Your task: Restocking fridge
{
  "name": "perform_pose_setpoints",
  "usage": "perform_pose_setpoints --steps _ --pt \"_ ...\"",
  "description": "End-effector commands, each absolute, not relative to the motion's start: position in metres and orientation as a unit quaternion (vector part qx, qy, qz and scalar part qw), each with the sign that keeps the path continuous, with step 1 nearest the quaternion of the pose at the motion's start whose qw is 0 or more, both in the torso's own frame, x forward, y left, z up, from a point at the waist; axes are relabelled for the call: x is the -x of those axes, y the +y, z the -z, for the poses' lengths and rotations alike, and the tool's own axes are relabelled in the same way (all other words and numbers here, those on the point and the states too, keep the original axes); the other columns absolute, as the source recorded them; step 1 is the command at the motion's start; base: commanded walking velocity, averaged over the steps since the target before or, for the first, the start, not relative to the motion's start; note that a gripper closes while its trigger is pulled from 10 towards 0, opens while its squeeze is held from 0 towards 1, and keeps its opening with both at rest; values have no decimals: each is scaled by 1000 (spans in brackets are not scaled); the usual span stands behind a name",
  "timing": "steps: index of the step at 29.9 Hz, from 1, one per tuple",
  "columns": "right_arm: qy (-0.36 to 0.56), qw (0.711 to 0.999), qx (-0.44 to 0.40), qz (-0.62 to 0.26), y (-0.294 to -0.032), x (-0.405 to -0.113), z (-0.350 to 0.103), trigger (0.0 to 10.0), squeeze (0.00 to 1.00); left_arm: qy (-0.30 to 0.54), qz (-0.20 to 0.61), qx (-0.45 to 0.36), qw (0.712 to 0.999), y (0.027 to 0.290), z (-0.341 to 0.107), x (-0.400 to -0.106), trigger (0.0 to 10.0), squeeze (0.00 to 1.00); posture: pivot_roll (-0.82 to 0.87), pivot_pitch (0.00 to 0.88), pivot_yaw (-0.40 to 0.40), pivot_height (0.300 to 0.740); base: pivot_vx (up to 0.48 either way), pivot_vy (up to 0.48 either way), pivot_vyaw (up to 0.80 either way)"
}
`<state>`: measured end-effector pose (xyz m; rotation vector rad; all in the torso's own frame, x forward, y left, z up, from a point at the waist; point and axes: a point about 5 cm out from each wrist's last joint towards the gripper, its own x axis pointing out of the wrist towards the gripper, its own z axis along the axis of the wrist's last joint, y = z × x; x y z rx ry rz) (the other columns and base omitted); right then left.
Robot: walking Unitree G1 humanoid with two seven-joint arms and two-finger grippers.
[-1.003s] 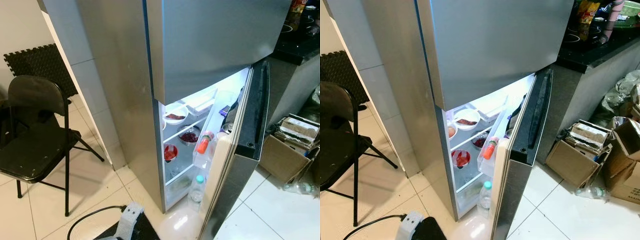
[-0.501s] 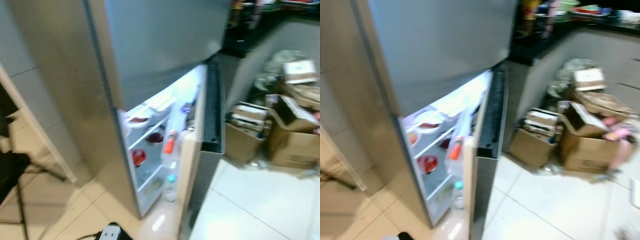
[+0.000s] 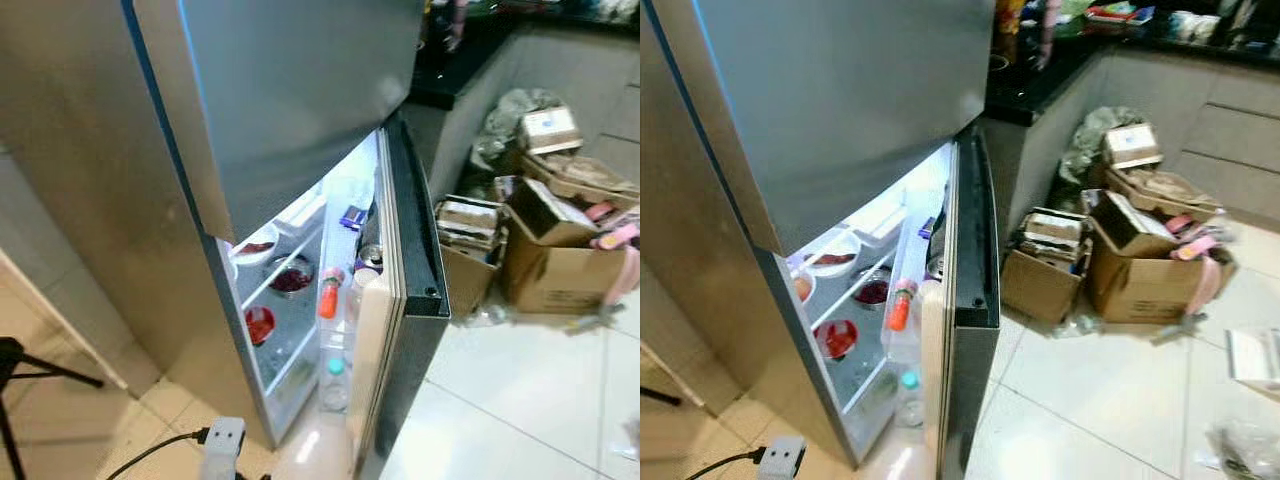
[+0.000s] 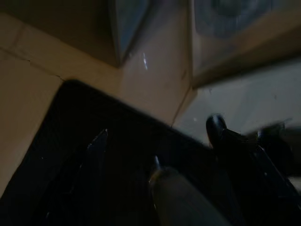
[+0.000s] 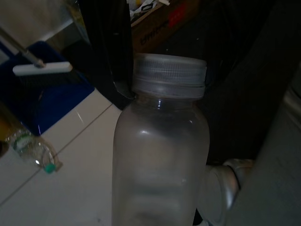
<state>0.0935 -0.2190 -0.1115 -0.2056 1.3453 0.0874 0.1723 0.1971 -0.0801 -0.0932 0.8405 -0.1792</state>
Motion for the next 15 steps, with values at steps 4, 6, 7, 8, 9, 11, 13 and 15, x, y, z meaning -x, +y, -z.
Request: perform_pose_setpoints --steps 4,6,7,8,9,11,13,15 --pt "623 775 96 -42 -220 -93 111 10000 0 330 98 67 937 186 61 -206 10000 0 -22 0 -18 740 0 0 -553" --pt "622 777 94 -40 -220 -93 111 10000 0 311 119 67 941 180 55 -215 10000 0 -26 0 -15 740 0 0 -800" --pt "622 777 94 -40 -220 -93 111 10000 0 311 119 67 941 180 55 -215 10000 0 -26 0 -15 740 0 0 -800" --pt "621 777 93 -39 -219 -93 111 10000 0 301 130 68 942 177 52 -219 10000 0 -26 0 -15 740 0 0 -800" --pt "620 778 92 -39 -219 -94 111 10000 0 290 143 69 944 174 49 -224 10000 0 -27 0 -15 740 0 0 0" --pt "620 778 92 -38 -219 -94 111 10000 0 278 155 69 945 171 45 -228 10000 0 -28 0 -14 740 0 0 0" --pt "619 779 93 -39 -219 -94 111 10000 0 262 168 67 948 167 40 -235 10000 0 -27 0 -15 740 0 0 0" --pt "619 779 93 -39 -219 -94 111 10000 0 262 168 67 948 167 40 -235 10000 0 -27 0 -15 740 0 0 0"
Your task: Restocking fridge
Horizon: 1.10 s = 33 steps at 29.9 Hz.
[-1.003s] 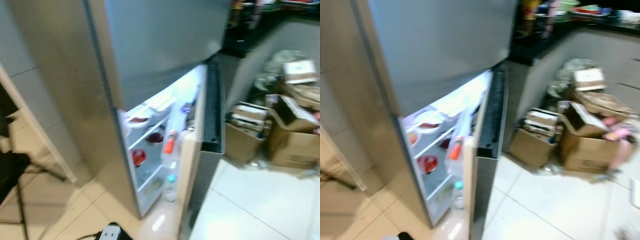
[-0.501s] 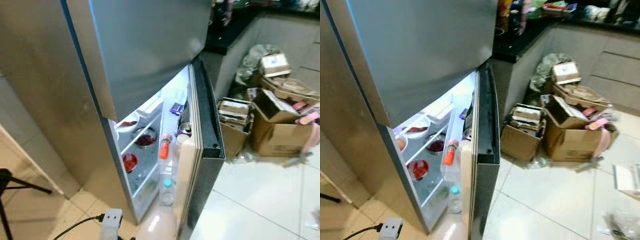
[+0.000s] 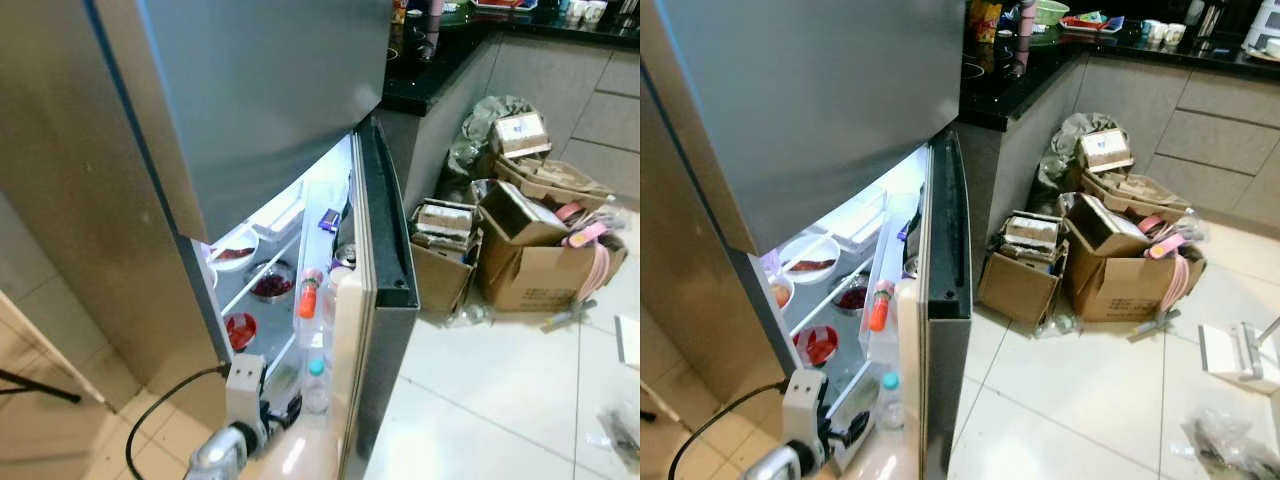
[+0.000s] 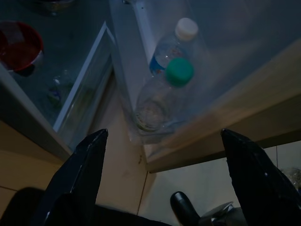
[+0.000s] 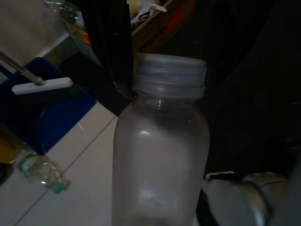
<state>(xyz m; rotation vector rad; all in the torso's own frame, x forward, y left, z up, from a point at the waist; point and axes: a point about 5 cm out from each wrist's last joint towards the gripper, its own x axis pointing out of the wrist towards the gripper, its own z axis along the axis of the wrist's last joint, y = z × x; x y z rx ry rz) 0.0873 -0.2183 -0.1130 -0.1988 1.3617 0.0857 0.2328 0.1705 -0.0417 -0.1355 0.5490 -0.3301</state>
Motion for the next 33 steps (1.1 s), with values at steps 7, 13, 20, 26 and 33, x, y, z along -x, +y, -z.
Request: perform_pose_setpoints --steps 7,13,20,26,33 --pt "619 779 91 -39 -219 -94 111 10000 0 241 178 63 952 162 32 -245 10000 0 -29 0 -16 740 0 0 -114" --pt "620 778 90 -41 -218 -94 111 10000 0 206 196 52 957 151 19 -260 10000 0 -26 0 -17 740 0 0 -800" --pt "620 778 88 -42 -217 -94 112 10000 0 184 229 53 955 135 13 -265 10000 0 -27 0 -18 740 0 0 -800" --pt "621 778 88 -42 -217 -93 112 10000 0 182 241 52 952 129 14 -264 10000 0 -30 0 -17 740 0 0 -800" --pt "622 777 88 -42 -218 -92 112 10000 0 190 254 46 947 126 17 -260 10000 0 -29 0 -17 740 0 0 -800"
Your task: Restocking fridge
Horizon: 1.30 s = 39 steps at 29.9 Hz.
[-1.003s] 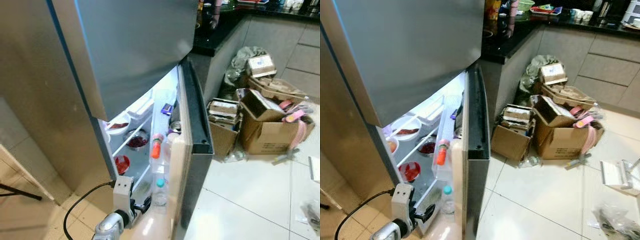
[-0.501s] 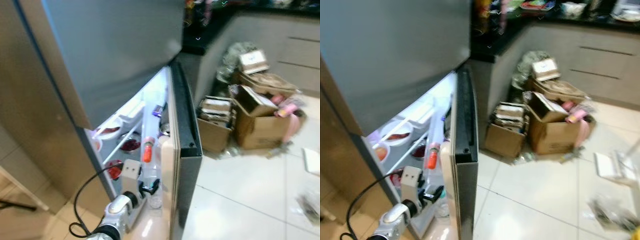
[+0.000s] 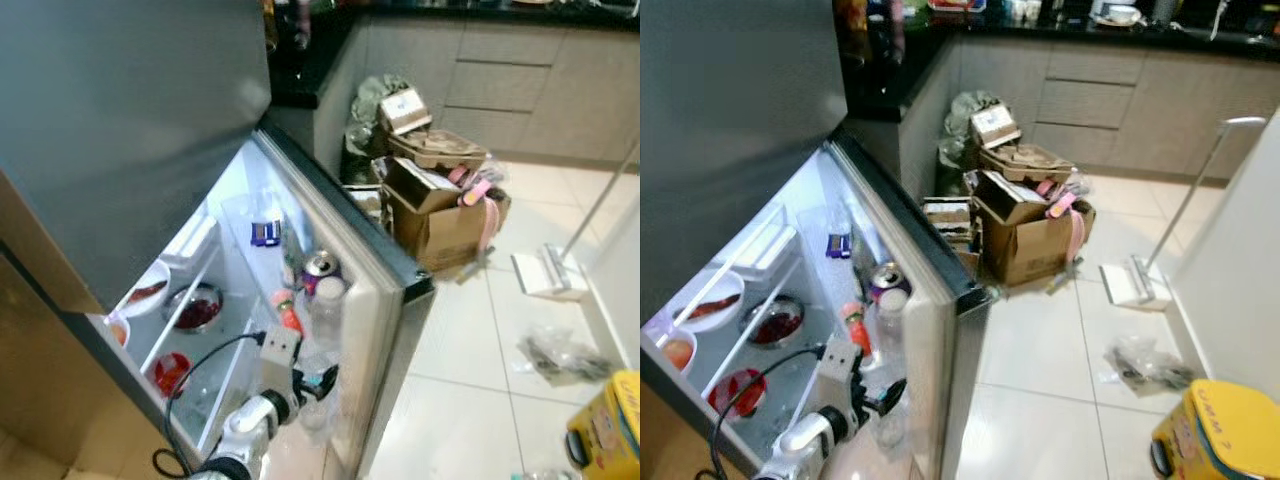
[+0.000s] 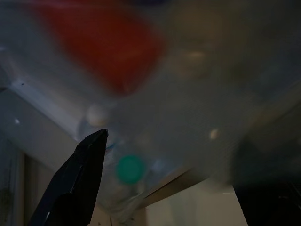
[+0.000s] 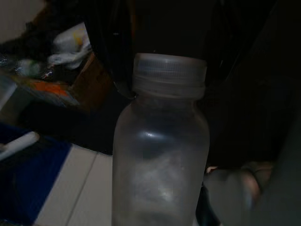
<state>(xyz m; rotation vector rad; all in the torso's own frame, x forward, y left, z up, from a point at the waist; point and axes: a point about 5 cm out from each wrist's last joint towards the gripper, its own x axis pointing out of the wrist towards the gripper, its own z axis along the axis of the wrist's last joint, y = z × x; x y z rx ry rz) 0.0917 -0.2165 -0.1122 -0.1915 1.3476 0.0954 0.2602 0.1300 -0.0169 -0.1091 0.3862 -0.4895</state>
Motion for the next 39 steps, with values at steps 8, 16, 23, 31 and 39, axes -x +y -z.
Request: perform_pose_setpoints --steps 8,16,23,31,39 --pt "618 781 85 -38 -217 -93 112 10000 0 218 257 35 941 131 26 -250 10000 0 -27 0 -19 740 0 0 -381" --pt "617 781 86 -40 -218 -94 111 10000 0 284 228 20 931 149 48 -224 10000 0 -25 0 -25 740 0 0 0" --pt "616 782 85 -40 -218 -95 111 10000 0 330 185 23 925 162 63 -204 10000 0 -28 0 -26 740 0 0 0" --pt "616 782 88 -42 -220 -95 111 10000 0 269 83 141 949 172 47 -228 10000 0 -13 0 -39 740 0 0 0" --pt "616 782 85 -44 -220 -95 111 10000 0 190 137 137 963 153 21 -259 10000 0 -26 0 -27 740 0 0 -388"
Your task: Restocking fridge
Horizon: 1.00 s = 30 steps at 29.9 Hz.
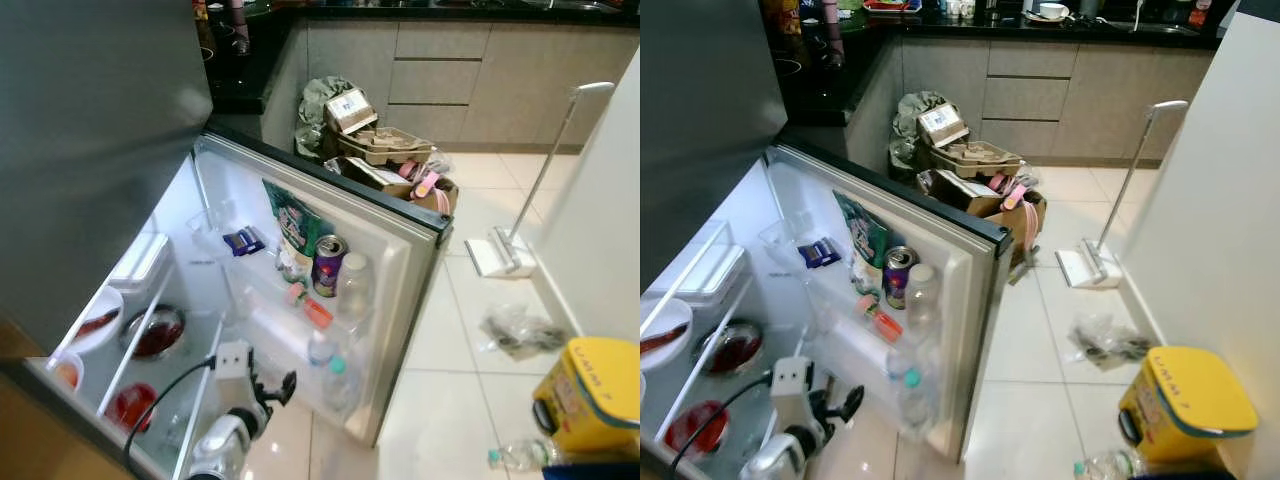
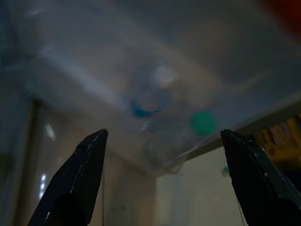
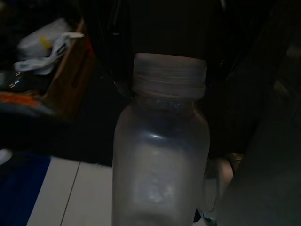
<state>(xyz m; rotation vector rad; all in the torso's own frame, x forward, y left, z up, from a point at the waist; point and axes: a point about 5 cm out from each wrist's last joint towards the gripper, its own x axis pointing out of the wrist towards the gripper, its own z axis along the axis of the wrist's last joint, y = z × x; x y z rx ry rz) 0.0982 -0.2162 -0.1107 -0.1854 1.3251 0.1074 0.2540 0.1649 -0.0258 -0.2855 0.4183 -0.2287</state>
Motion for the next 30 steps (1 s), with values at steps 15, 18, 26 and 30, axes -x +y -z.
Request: perform_pose_setpoints --steps 15,18,26,30 --pt "617 781 83 -45 -219 -94 111 10000 0 183 186 123 957 138 18 -260 10000 0 -30 0 -22 740 0 0 -780" --pt "618 781 83 -46 -219 -93 111 10000 0 182 191 120 957 136 18 -260 10000 0 -25 0 -25 740 0 0 -783" --pt "618 780 82 -46 -218 -93 111 10000 0 184 196 116 956 135 18 -260 10000 0 -29 0 -24 740 0 0 -788" --pt "618 780 81 -46 -218 -93 111 10000 0 185 200 114 955 134 18 -259 10000 0 -28 0 -24 740 0 0 -788"
